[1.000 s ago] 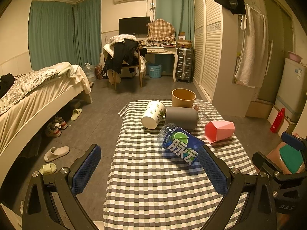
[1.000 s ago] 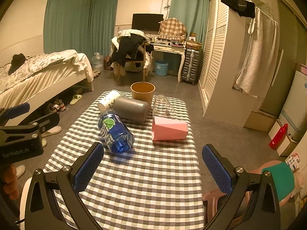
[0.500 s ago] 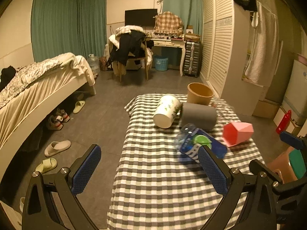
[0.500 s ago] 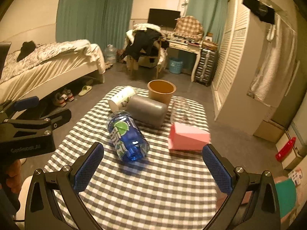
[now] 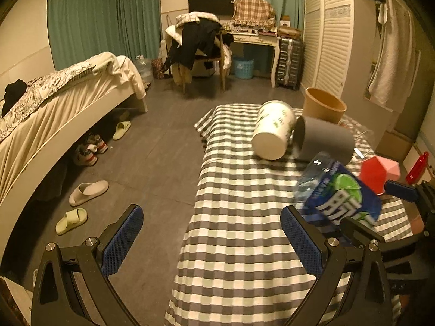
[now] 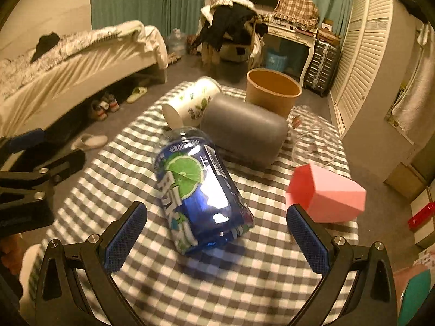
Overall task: Flip cup upside down
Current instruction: 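Move the right gripper to the lying blue-labelled bottle and close on it, then lift the bottle with the right gripper toward the left gripper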
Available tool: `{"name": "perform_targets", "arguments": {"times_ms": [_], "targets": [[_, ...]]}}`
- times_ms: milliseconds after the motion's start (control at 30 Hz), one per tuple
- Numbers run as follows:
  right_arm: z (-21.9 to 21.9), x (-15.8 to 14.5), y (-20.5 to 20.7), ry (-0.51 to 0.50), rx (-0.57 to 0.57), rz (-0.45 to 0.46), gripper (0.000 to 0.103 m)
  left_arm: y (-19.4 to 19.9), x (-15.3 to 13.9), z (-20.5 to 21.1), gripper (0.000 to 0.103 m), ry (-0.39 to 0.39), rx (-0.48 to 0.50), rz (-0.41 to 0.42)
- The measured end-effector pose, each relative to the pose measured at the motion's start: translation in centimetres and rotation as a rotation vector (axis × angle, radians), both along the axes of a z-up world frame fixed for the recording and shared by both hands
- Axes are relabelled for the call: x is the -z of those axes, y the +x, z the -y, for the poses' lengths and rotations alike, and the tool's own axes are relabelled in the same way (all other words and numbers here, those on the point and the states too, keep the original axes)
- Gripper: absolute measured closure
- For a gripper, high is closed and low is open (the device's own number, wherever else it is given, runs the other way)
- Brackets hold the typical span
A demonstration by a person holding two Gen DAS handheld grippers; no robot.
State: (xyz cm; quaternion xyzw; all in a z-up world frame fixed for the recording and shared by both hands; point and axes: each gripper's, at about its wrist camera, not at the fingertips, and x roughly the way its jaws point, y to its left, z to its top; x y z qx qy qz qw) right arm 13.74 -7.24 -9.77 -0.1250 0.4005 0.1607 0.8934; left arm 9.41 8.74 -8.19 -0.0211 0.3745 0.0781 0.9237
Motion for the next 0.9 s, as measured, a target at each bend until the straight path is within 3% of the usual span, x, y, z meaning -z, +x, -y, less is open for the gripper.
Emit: {"name": "perform_targets", "arguments": {"times_ms": [133, 267, 367, 900], "targets": [[-0.9, 1.7, 1.4, -0.019, -0.009, -0.038, 0.000, 0.6, 0.7, -0.7, 0.000, -0.011, -0.006, -0.018], [-1.2, 2.7, 1.7, -0.021, -0.003, -0.081, 0.019, 0.4, 0.9, -1.0, 0.000, -0.012, -0.008, -0.024], [-0.9, 2.6, 1.2, -0.015, 0.018, -0.082, 0.022, 0.0, 0.7, -1.2, 0.000, -0.015, -0.004, -0.020], [1.1, 0.9, -10.7, -0.056, 0.223, -0.096, 0.031, -5.9, -1.6, 0.4, 0.000, -0.017, 0.064, 0.028]]}}
